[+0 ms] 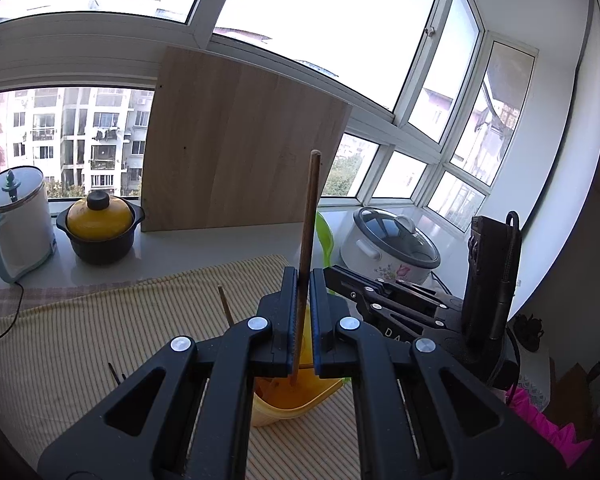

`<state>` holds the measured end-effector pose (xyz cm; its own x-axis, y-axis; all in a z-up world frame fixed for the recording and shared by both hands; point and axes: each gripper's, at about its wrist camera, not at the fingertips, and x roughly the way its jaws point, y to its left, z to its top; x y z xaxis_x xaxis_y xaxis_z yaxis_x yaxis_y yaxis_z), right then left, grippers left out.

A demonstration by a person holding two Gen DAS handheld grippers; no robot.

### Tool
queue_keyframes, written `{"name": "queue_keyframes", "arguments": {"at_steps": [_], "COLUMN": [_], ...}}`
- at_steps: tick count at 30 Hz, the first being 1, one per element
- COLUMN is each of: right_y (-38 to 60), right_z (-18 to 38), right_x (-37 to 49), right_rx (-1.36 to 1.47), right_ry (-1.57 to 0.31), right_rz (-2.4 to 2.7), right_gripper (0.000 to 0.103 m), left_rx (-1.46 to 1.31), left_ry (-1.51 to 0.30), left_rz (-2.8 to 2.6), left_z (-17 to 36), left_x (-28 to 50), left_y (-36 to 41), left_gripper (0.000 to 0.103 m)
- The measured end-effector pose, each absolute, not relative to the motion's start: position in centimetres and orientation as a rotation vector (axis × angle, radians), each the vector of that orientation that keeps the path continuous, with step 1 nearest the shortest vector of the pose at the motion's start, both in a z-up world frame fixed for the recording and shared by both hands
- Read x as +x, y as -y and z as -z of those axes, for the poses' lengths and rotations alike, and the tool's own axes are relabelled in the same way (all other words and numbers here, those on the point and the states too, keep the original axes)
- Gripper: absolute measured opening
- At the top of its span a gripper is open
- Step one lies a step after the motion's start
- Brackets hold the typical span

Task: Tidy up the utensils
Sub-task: 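Lift the green spoon and wooden chopstick and carry both over the yellow container, then open both tools to drop the green spoon and chopstick into the container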

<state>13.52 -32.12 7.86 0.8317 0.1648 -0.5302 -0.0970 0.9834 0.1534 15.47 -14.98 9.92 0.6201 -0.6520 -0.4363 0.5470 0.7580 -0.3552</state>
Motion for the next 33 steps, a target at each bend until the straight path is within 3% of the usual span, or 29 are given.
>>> {"name": "queue_keyframes", "arguments": {"at_steps": [33], "right_y": [32.8], "right_z": [-4.0], "right_x": [14.4], "right_rx": [0.127], "right_ry": [-0.666], "right_rz": [-0.05], "right_gripper": [0.006], "left_rx": [-0.195], "left_ry": [-0.763], "left_rz": [0.686], "left_z": [-3.2], "left_x": [17.0], "left_y": [16.5], "left_gripper": [0.004]}}
